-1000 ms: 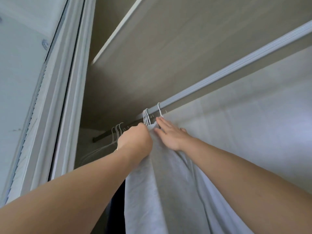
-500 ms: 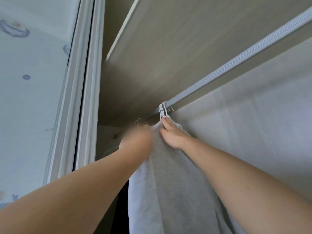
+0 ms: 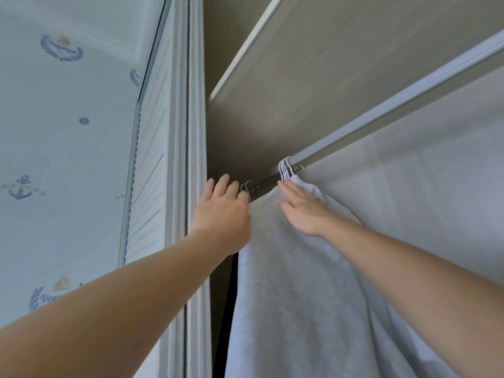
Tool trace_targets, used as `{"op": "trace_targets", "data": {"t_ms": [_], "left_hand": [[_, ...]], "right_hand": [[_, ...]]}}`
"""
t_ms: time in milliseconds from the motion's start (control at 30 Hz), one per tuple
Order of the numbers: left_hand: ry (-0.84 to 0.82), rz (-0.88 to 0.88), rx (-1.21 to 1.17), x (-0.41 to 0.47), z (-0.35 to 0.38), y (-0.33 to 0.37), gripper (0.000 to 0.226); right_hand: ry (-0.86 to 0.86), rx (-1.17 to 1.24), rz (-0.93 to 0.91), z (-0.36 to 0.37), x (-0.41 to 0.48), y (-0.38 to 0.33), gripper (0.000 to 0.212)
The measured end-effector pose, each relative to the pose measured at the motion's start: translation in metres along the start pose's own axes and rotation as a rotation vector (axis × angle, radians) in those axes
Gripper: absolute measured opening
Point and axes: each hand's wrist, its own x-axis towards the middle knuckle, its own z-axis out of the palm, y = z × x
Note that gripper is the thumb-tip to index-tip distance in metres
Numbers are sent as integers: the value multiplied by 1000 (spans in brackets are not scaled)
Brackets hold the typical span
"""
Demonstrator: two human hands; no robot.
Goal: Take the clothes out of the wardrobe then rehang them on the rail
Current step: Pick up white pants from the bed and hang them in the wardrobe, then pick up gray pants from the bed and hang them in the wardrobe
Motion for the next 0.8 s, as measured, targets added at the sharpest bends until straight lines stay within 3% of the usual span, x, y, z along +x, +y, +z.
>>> {"op": "trace_targets", "data": {"t_ms": [100,300,533,800], "left_hand": [[74,-3,-8,-38,-19,-27,64],[23,-125,-11,-153,-60,-91,74],[-94,-170,-82,-325,-125,-175,74],[-320,-551,8,-569,-222,-240,78]], "right_hand": [[61,-35,-104,5,-38,-34,55],[139,-24,-259,34,-128,-124,62],[40,112,-390,87,-248,-260,66],[-216,329,-597,147,-412,-439,72]]}}
